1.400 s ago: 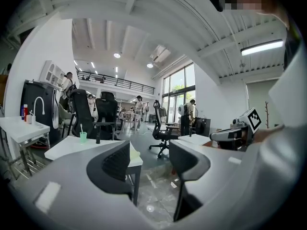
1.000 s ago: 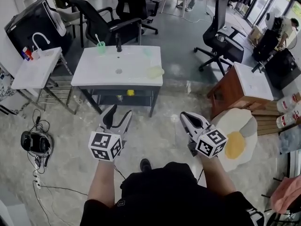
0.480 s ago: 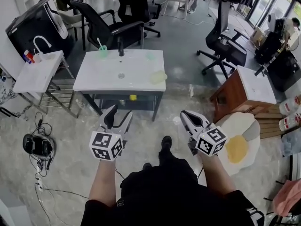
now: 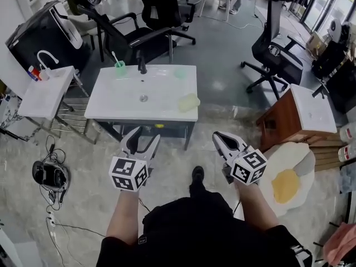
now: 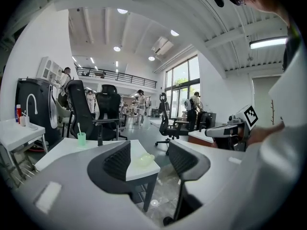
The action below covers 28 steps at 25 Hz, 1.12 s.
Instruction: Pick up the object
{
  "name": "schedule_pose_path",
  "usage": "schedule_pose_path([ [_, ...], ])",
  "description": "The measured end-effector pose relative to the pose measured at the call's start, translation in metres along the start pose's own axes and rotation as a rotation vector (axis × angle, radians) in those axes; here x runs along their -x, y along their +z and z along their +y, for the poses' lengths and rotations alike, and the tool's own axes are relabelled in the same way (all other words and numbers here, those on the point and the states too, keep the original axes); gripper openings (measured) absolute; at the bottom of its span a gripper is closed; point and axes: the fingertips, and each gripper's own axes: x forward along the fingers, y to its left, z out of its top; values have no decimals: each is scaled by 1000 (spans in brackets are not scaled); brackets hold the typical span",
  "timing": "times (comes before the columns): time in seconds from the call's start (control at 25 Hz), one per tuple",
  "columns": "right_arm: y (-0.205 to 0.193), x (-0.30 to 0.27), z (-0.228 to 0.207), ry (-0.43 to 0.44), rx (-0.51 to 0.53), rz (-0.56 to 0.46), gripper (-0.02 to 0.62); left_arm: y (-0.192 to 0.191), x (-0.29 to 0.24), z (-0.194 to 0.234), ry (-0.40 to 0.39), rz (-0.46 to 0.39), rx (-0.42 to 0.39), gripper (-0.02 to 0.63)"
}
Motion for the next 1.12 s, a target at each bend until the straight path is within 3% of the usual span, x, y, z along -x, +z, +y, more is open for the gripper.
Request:
schedule_pose_path([
  [0.52,32,-66,-134,77,-55,-22,12,45,-135,22,67,40,3,241],
  [0.76,38,-82,-159,132,-41,-32,12,53,-174,20,70,50,-25,241],
  [1.12,41,-109,-183,78,-67,-9,12,40,-211,37,12,93,-4,241],
])
